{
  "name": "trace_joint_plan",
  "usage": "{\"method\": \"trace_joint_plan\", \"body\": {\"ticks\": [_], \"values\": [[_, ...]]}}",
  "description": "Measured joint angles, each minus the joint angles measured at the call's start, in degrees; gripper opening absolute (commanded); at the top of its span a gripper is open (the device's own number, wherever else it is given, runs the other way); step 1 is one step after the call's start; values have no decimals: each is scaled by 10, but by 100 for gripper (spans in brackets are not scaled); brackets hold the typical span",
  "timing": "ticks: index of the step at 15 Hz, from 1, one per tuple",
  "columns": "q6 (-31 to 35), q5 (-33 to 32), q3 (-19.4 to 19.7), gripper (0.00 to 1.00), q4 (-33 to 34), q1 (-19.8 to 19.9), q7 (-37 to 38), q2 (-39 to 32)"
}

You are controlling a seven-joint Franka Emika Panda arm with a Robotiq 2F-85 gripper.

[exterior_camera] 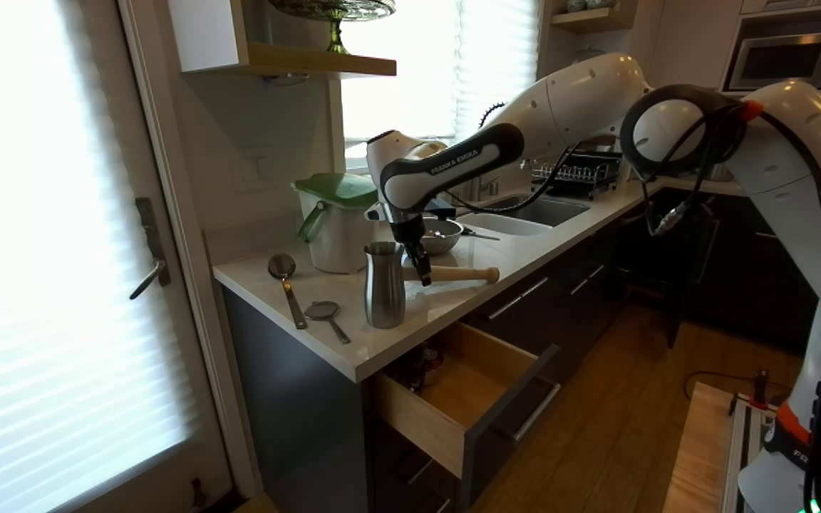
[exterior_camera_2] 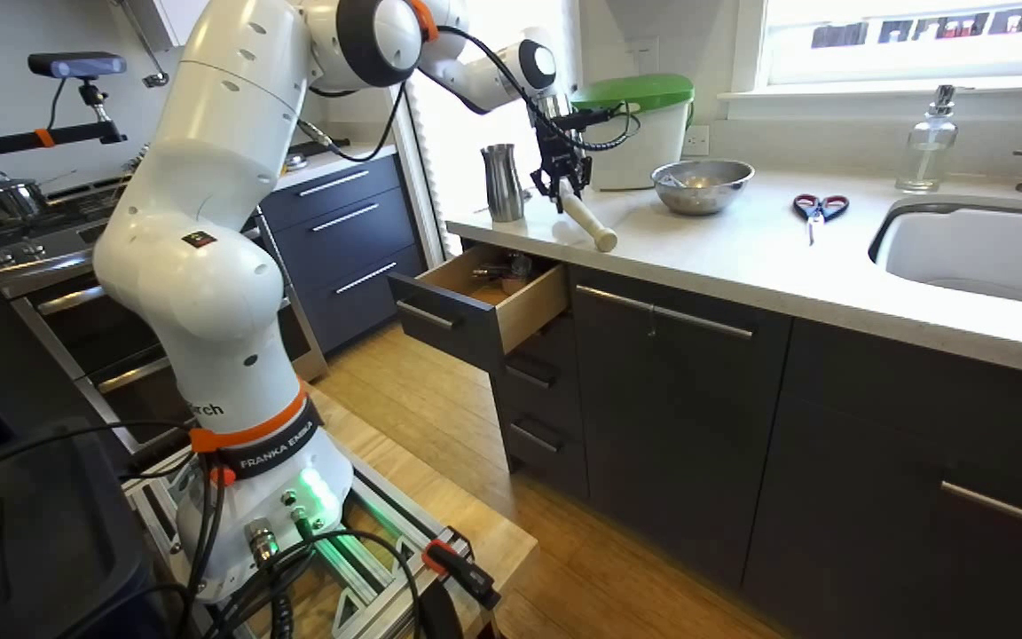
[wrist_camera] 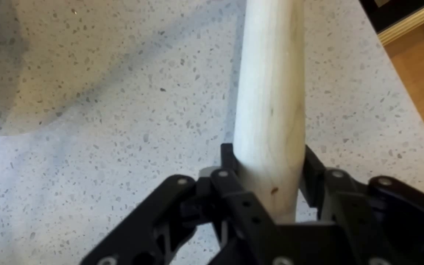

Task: Remove the roller from the silver object

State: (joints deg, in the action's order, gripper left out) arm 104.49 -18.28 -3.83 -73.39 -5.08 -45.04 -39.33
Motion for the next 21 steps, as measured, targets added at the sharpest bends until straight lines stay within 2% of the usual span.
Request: {"method": "trace_joint_plan", "body": {"ticks": [4, 5, 10, 12, 14, 16, 17, 21], "values": [[0, 0, 0, 47, 0, 0, 0, -1], [0, 0, 0, 52, 0, 0, 0, -1], [0, 0, 0, 53, 0, 0, 0, -2], [0, 0, 0, 57, 0, 0, 0, -2], [0, 0, 0, 73, 3, 1, 0, -2], [0, 0, 0, 96, 12, 3, 0, -1], [0, 2, 0, 99, 18, 5, 0, 0], [0, 23, 0, 100, 41, 23, 2, 12]]}}
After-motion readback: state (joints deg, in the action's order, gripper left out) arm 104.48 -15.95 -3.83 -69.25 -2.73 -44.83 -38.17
